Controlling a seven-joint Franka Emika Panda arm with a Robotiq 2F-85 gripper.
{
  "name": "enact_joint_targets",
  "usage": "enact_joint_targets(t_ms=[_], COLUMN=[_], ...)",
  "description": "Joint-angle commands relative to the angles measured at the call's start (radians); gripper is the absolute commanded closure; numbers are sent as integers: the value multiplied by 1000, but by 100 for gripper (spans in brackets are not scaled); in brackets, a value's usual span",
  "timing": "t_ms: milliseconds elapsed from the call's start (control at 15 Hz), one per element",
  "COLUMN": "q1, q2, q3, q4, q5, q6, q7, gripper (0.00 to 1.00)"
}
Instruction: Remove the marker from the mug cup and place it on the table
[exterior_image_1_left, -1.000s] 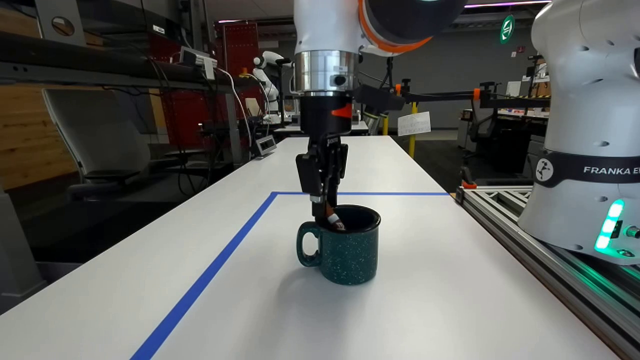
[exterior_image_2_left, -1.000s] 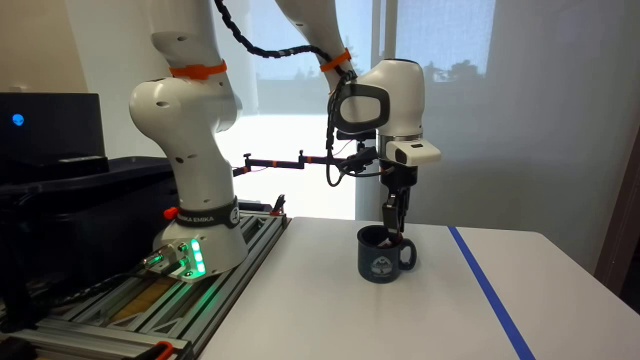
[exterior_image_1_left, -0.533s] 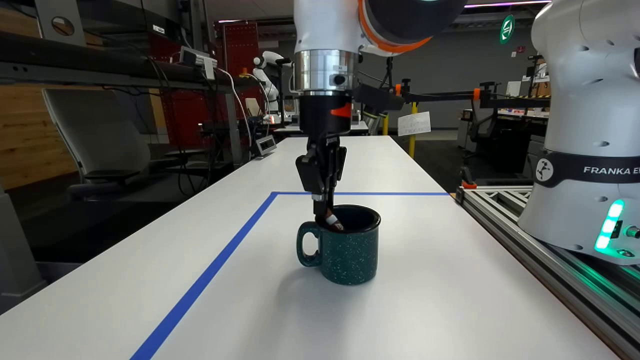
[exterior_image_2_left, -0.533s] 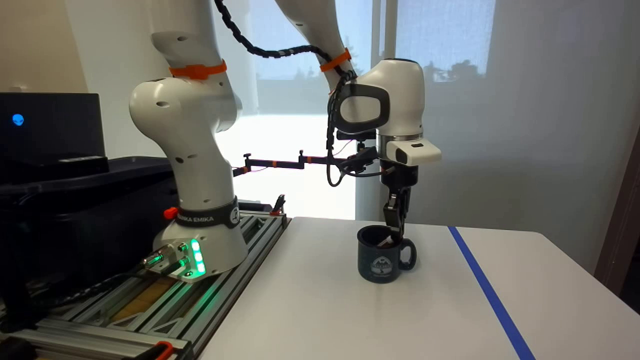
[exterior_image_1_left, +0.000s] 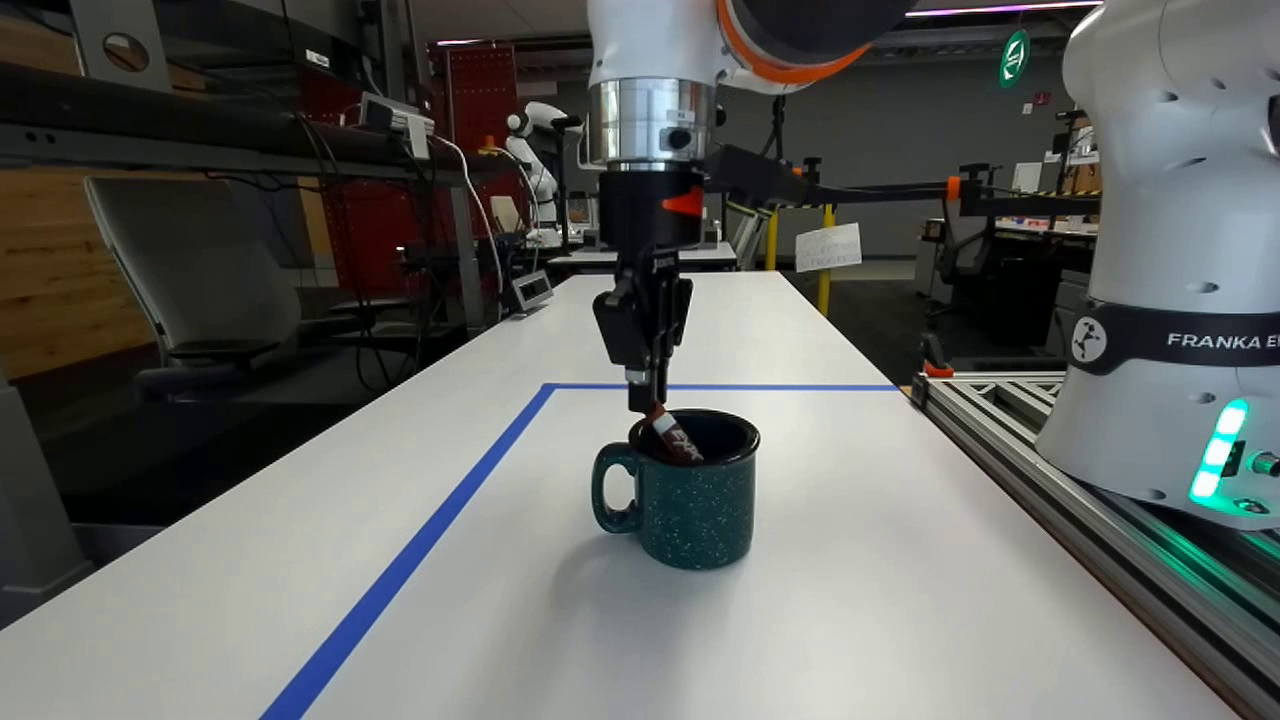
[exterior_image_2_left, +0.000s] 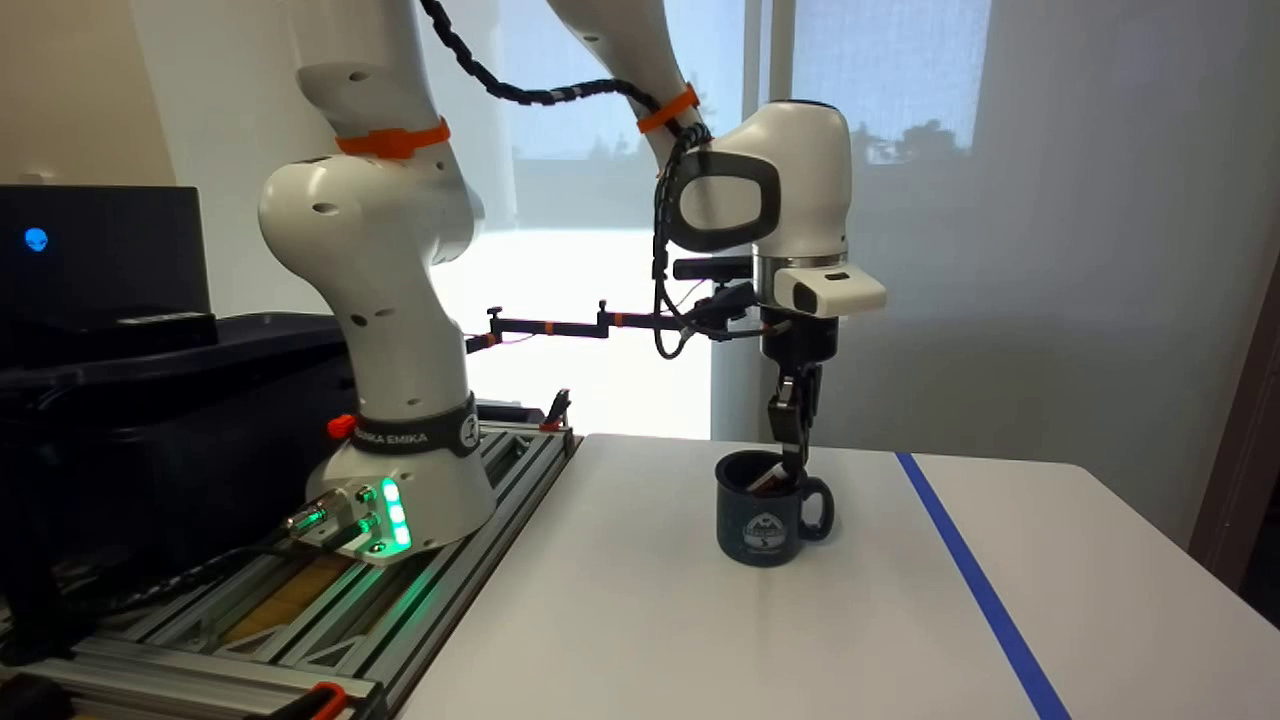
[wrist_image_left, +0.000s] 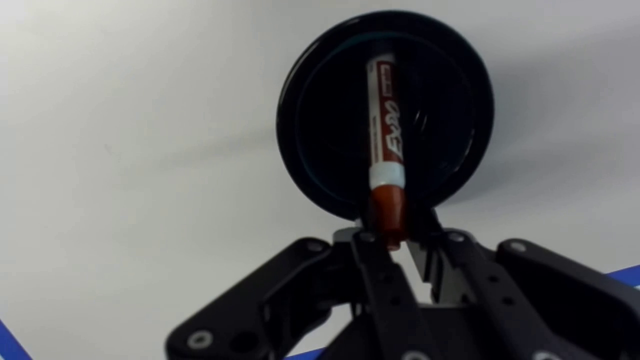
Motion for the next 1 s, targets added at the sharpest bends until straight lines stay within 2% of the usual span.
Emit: enact_joint_targets(t_ms=[0, 200, 467, 733, 933], q1=[-3, -10, -30, -83, -126], q2=[-119, -184, -204, -148, -85], q3=[-5, -13, -41, -79, -97], q4=[-17, -17, 66, 201, 259], q5=[9, 28, 64, 75, 55], q6=[-134, -191, -283, -370, -353], q7=[-5, -7, -7, 30, 72], gripper=[95, 95, 95, 95, 95])
